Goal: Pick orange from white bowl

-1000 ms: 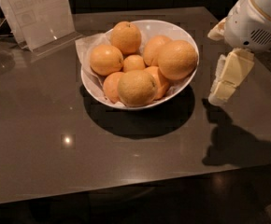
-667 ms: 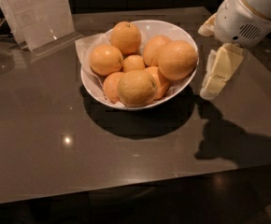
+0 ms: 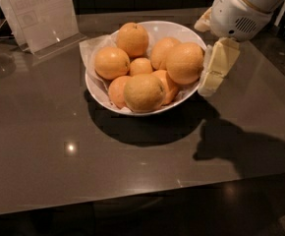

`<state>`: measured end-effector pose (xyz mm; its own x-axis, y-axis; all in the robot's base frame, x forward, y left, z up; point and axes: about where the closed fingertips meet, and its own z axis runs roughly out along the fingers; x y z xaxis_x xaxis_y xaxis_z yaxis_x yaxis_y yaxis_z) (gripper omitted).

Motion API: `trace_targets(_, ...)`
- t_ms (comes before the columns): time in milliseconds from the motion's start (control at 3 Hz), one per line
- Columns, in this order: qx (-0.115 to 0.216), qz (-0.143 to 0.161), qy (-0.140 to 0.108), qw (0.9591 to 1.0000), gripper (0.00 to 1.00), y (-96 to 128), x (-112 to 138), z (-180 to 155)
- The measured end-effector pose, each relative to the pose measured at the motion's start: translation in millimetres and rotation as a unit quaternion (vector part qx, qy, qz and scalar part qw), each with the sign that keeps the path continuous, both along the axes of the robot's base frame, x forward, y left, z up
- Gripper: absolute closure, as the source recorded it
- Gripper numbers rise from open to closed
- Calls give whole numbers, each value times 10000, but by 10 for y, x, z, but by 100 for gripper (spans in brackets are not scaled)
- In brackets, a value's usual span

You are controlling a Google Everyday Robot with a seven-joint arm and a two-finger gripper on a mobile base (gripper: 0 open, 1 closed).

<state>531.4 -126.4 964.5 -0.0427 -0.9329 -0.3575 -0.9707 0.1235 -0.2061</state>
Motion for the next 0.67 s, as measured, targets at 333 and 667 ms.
trace_targets(333, 147, 25, 52, 9999, 0, 55, 76, -59)
trace_targets(667, 263, 67, 90, 9996, 0, 121, 153, -98)
